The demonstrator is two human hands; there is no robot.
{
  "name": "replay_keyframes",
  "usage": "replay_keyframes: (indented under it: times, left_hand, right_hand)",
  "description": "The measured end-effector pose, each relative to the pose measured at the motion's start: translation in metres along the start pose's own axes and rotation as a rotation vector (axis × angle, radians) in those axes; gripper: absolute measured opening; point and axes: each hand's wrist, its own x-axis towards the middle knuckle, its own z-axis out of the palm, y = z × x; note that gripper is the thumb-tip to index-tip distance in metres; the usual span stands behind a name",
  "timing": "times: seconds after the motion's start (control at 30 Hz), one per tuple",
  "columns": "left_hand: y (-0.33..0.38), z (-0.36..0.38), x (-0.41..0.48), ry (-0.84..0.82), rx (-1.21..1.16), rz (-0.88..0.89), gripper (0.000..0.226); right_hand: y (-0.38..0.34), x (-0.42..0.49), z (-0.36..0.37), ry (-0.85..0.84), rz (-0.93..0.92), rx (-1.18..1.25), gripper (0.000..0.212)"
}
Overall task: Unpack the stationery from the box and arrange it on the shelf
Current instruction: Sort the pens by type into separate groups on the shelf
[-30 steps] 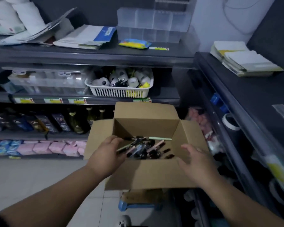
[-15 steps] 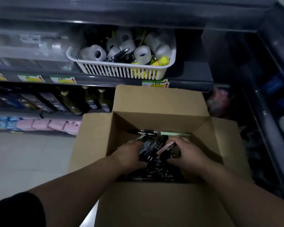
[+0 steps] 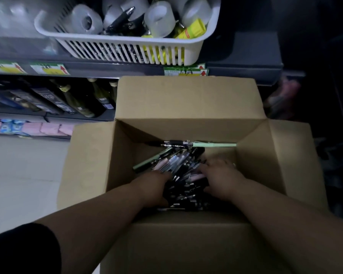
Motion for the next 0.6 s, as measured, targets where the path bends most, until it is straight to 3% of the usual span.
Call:
replay_keyframes:
  times: [0.1,0.23,0.37,0.47,0.6]
  left_hand:
    - [-0.0021,-0.0007,0.0012,0.037,-0.042,-0.006,0.054]
    - [-0.0006,-0.0016,0.0039,0.074,-0.054,-0.028,0.042]
    - [0.0004,-0.0019,0.0022,0.104,-0.083,-0.054,0.038]
    - [0.0011,-0.0041,0.0002,0.143,-0.115,-0.054,0.032]
    - [0.0033,-0.0098,-0.0036,0.208,-0.154,-0.066,0.047]
  right_hand:
    - [0.0001,0.0001,0.0057,-0.022,-0.001,0.131,0.072]
    - [-0.0021,0.0006,0.0092,-0.019,-0.063,0.093,0.086]
    - [-0.0069,0.0034,0.0042,-0.022,-0.081,-0.012,0.072]
    - [-0.0062,0.0033,0.0047,-0.03,-0.09,0.048,0.058]
    - [-0.005,-0.0042,0.005,-0.072,-0.049,0.172,0.05]
